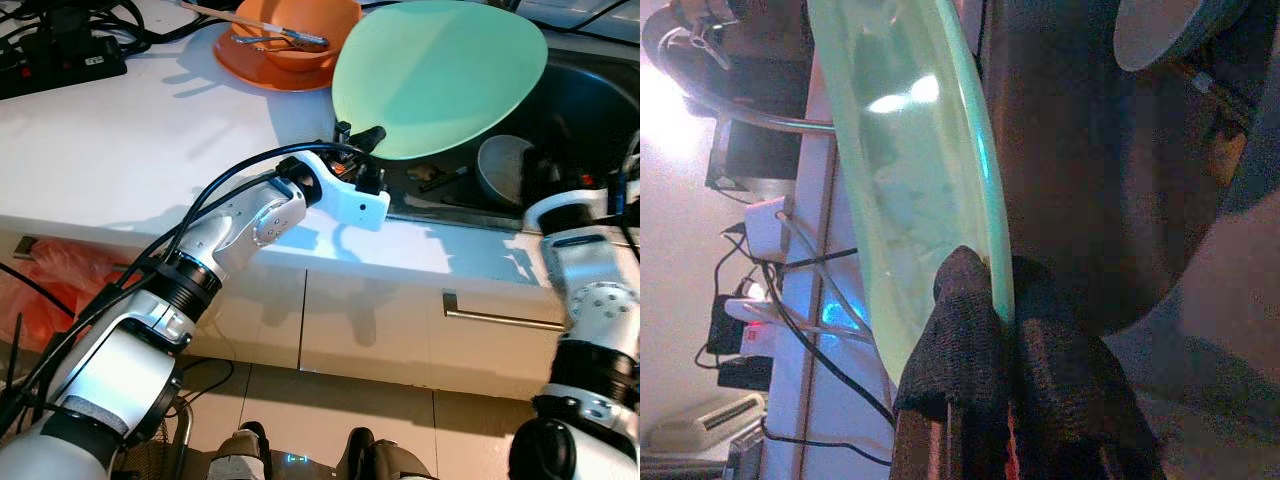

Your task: Kitchen organization

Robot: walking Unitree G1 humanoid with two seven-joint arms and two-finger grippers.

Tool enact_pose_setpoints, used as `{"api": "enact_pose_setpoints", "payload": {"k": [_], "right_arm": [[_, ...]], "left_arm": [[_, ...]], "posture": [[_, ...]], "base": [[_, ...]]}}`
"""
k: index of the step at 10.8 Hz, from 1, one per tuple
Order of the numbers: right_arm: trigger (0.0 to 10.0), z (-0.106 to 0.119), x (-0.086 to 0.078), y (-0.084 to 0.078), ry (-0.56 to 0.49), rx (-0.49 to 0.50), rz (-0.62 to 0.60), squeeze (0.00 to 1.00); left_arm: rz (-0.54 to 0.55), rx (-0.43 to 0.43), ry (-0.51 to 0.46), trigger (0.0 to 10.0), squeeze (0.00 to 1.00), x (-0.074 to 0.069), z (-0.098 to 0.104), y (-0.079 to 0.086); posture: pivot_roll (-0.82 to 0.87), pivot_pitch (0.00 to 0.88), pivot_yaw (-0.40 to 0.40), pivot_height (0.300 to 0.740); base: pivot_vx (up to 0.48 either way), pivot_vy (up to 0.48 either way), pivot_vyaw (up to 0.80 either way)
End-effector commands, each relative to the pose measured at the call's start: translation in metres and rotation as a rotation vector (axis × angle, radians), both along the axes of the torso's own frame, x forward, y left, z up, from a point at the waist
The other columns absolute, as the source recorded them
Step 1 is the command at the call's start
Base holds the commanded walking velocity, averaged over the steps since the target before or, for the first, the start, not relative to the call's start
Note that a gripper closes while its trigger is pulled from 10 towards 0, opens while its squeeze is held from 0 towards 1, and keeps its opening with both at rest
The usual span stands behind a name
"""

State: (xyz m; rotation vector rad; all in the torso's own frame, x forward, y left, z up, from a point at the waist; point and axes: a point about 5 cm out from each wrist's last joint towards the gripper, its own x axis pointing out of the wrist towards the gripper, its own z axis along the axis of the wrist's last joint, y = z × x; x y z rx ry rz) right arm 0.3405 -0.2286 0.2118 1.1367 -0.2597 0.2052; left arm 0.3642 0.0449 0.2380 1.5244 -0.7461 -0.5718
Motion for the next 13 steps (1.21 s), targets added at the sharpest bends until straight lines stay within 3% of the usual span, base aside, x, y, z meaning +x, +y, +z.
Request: {"api": "enact_pose_setpoints", "payload": {"k": [1, 4, 8, 13], "right_arm": [[10.0, 0.006, -0.002, -0.002, -0.017, 0.002, -0.003, 0.0], [10.0, 0.01, -0.005, -0.005, -0.031, 0.002, -0.006, 0.0], [10.0, 0.016, -0.013, -0.022, -0.044, 0.001, -0.054, 0.0], [10.0, 0.026, -0.015, 0.003, -0.084, 0.05, 0.042, 0.0]], "left_arm": [[-0.007, 0.082, 0.131, 10.0, 0.0, -0.006, -0.041, -0.001], [-0.017, 0.115, 0.152, 10.0, 0.0, -0.007, -0.046, -0.002], [0.02, 0.103, 0.128, 10.0, 0.0, -0.001, -0.037, 0.0], [0.001, 0.115, 0.142, 10.0, 0.0, -0.002, -0.04, -0.002]], "posture": [[0.16, 0.245, -0.054, 0.74], [0.15, 0.241, -0.05, 0.74], [0.13, 0.242, -0.05, 0.74], [0.13, 0.238, -0.05, 0.74]], "base": [[0.0, 0.0, 0.0], [0.0, 0.0, 0.0], [0.0, 0.0, 0.0], [0.0, 0.0, 0.0]]}}
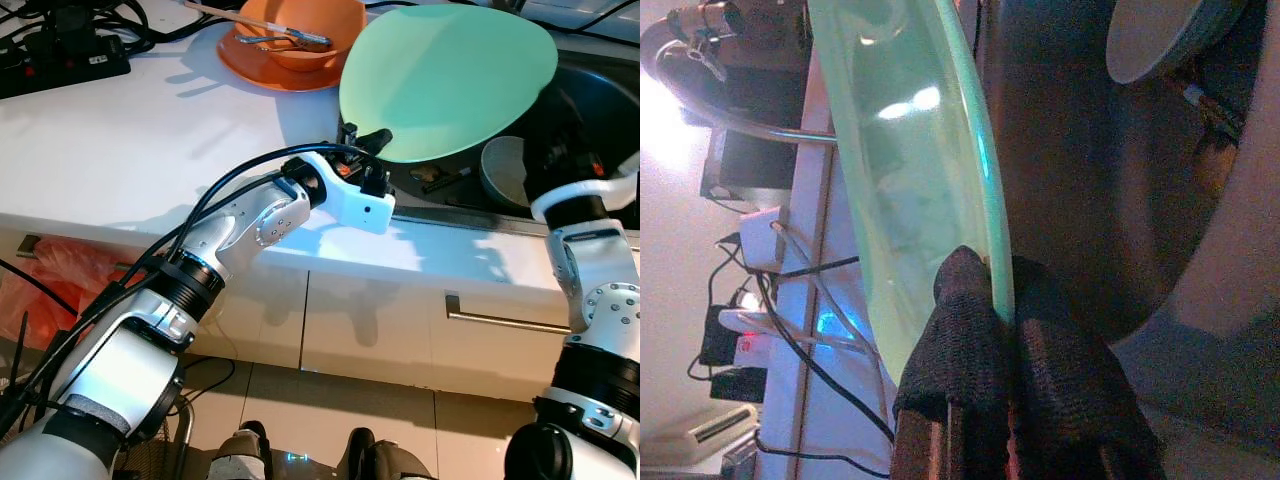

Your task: Kitchen organization

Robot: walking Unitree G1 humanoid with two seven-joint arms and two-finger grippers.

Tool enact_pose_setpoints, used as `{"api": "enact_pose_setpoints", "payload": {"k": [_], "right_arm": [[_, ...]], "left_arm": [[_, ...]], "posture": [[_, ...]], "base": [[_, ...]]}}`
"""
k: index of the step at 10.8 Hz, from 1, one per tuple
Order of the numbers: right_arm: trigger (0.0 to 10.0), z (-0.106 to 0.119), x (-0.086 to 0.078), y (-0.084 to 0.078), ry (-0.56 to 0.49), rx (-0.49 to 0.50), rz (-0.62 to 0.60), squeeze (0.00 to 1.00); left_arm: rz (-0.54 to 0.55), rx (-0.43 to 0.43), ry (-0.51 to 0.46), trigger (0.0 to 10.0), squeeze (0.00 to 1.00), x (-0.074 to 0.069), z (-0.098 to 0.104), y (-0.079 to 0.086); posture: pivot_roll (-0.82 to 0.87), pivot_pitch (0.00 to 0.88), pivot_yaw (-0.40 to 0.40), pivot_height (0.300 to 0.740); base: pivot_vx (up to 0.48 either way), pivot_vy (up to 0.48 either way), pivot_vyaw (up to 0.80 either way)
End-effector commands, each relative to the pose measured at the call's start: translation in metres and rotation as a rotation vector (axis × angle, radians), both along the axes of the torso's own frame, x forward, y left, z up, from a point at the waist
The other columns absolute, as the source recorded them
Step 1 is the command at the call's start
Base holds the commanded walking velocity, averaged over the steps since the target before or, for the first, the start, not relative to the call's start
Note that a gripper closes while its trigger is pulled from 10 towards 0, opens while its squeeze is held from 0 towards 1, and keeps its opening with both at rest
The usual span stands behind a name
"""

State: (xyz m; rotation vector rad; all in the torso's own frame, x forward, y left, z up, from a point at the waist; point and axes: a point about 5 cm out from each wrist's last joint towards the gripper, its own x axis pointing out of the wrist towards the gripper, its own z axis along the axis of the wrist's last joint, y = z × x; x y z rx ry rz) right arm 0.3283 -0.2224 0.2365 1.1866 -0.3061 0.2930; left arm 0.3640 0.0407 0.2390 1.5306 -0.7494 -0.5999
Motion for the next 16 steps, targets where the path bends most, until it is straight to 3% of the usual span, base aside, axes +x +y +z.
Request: {"api": "enact_pose_setpoints", "payload": {"k": [1, 6, 12, 16], "right_arm": [[10.0, 0.003, -0.003, 0.002, -0.008, -0.003, 0.007, 0.0], [10.0, -0.001, 0.002, 0.012, 0.011, -0.002, 0.033, 0.0], [10.0, -0.008, 0.005, 0.016, 0.035, -0.022, 0.039, 0.0], [10.0, -0.012, 0.006, 0.018, 0.049, -0.033, 0.039, 0.0]], "left_arm": [[0.012, 0.102, 0.135, 10.0, 0.0, -0.003, -0.042, 0.002], [-0.06, 0.147, 0.145, 10.0, 0.0, -0.011, -0.043, -0.002], [-0.106, 0.298, 0.098, 10.0, 0.0, -0.014, -0.026, 0.007], [-0.043, 0.248, 0.054, 10.0, 0.0, -0.007, -0.011, 0.011]], "posture": [[0.13, 0.236, -0.051, 0.74], [0.15, 0.235, -0.053, 0.74], [0.17, 0.245, -0.048, 0.74], [0.18, 0.245, -0.049, 0.74]], "base": [[0.0, 0.0, 0.0], [0.0, 0.0, 0.0], [0.0, 0.0, 0.0], [0.0, 0.0, 0.0]]}}
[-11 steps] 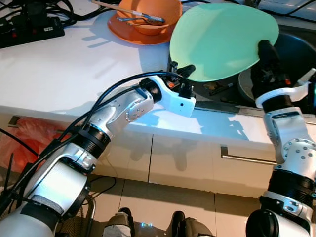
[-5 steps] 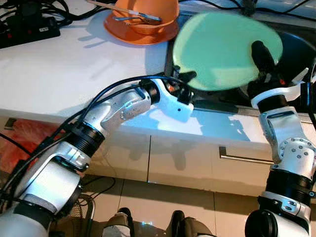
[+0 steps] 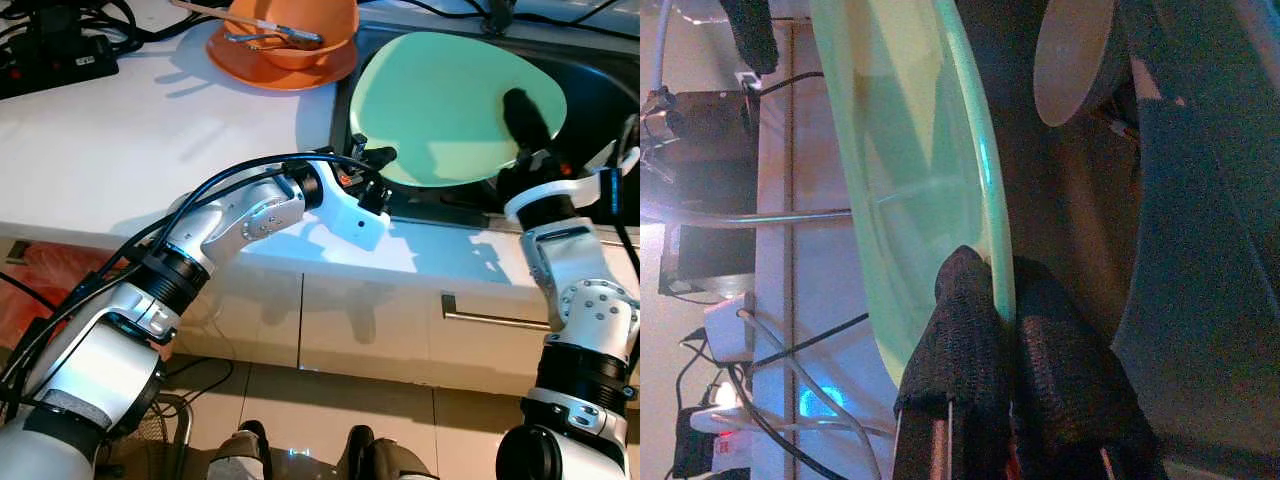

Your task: Kitchen organization

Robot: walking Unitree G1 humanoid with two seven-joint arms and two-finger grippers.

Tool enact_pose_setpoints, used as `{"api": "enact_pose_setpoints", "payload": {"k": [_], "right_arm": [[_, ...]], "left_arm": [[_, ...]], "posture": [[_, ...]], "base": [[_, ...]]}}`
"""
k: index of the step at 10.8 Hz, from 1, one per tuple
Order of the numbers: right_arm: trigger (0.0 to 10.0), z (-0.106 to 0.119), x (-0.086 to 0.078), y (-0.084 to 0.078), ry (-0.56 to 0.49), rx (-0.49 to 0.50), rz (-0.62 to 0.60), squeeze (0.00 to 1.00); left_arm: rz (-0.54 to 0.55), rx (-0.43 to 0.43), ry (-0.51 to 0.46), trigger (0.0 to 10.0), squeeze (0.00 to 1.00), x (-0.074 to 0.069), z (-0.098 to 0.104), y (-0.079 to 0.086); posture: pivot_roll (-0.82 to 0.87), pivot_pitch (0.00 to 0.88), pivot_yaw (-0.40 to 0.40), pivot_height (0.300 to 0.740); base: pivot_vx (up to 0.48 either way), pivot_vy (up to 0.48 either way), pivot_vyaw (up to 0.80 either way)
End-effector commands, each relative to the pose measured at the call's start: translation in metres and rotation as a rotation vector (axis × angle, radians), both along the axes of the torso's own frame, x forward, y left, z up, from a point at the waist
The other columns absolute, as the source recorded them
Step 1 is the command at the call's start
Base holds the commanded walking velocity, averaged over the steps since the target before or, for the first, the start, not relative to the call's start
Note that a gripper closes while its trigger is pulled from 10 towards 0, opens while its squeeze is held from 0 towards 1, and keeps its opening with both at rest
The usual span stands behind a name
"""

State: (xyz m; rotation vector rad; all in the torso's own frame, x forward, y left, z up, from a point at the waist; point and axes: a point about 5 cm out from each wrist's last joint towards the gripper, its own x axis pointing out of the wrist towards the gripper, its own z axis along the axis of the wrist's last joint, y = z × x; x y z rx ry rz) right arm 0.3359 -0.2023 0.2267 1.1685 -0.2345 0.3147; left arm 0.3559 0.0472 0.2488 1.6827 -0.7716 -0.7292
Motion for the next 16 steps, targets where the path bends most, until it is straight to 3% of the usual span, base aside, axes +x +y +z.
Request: {"api": "enact_pose_setpoints", "payload": {"k": [1, 6, 13, 16], "right_arm": [[10.0, -0.003, -0.001, -0.001, 0.008, -0.002, -0.009, 0.0], [10.0, -0.011, 0.001, 0.0, 0.031, -0.025, -0.006, 0.0], [10.0, -0.014, 0.003, 0.003, 0.03, -0.031, -0.001, 0.0], [10.0, -0.017, 0.004, 0.007, 0.032, -0.035, 0.009, 0.0]], "left_arm": [[0.035, 0.065, 0.05, 10.0, 0.0, 0.002, -0.018, 0.005], [0.046, 0.013, -0.013, 10.0, 0.0, 0.006, 0.003, 0.003], [0.029, 0.044, -0.018, 10.0, 0.0, 0.006, 0.01, 0.004], [0.023, 0.018, -0.045, 10.0, 0.0, 0.007, 0.022, 0.001]], "posture": [[0.18, 0.243, -0.049, 0.74], [0.19, 0.242, -0.046, 0.74], [0.19, 0.224, -0.036, 0.74], [0.2, 0.221, -0.033, 0.74]], "base": [[0.0, 0.0, 0.0], [0.0, 0.0, 0.0], [0.0, 0.0, 0.0], [0.0, 0.0, 0.0]]}}
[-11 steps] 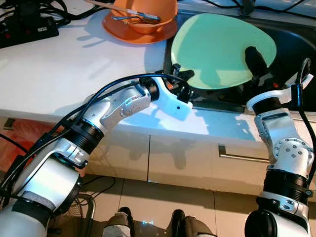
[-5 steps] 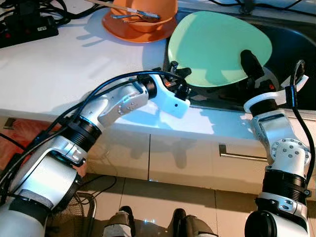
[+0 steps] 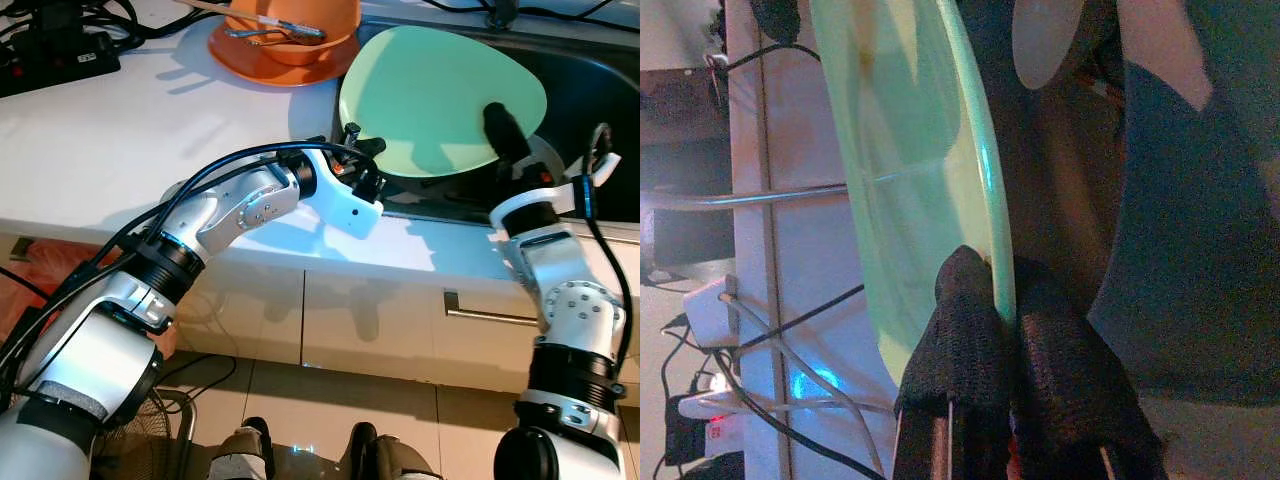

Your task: Kitchen organization

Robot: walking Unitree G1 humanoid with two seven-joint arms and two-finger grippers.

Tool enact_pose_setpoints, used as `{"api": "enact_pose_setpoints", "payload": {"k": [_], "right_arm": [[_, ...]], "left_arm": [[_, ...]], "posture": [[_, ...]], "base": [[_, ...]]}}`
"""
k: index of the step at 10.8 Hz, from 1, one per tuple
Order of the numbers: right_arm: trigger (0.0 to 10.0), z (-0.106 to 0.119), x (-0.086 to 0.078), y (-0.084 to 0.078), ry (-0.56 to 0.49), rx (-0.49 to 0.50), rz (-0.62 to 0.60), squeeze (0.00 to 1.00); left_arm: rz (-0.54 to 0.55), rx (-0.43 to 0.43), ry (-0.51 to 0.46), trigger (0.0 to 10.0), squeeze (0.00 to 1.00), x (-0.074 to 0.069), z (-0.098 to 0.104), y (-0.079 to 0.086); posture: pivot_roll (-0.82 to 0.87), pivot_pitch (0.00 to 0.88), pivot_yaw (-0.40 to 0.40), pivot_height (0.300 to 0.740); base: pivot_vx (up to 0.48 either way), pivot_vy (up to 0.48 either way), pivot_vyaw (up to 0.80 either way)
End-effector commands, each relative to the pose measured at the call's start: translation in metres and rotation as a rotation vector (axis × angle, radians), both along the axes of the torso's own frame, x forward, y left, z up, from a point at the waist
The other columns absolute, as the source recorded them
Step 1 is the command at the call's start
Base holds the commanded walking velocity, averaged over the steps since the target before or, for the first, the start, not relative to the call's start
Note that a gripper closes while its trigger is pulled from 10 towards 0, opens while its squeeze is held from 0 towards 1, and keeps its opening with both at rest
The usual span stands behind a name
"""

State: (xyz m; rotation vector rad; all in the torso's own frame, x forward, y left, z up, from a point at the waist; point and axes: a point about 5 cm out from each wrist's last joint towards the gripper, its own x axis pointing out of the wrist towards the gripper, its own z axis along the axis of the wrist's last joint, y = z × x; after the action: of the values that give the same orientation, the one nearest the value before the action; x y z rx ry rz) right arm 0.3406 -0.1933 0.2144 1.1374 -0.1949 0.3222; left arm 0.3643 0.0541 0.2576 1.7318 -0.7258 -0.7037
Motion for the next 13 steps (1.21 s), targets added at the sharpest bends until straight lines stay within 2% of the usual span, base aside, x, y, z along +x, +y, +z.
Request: {"api": "enact_pose_setpoints", "payload": {"k": [1, 5, 13], "right_arm": [[10.0, -0.004, -0.001, -0.002, 0.007, 0.002, -0.011, 0.0], [10.0, -0.005, -0.001, 0.0, 0.009, 0.005, -0.011, 0.0], [10.0, -0.006, -0.001, 0.0, 0.012, -0.008, -0.012, 0.0]], "left_arm": [[-0.025, -0.029, -0.045, 10.0, 0.0, -0.001, 0.018, -0.007], [-0.027, -0.062, -0.063, 10.0, 0.0, 0.001, 0.029, -0.011], [-0.054, -0.023, -0.053, 10.0, 0.0, -0.001, 0.03, -0.012]], "posture": [[0.2, 0.224, -0.033, 0.74], [0.21, 0.228, -0.028, 0.74], [0.21, 0.227, -0.029, 0.74]], "base": [[0.0, 0.0, 0.0], [0.0, 0.0, 0.0], [0.0, 0.0, 0.0]]}}
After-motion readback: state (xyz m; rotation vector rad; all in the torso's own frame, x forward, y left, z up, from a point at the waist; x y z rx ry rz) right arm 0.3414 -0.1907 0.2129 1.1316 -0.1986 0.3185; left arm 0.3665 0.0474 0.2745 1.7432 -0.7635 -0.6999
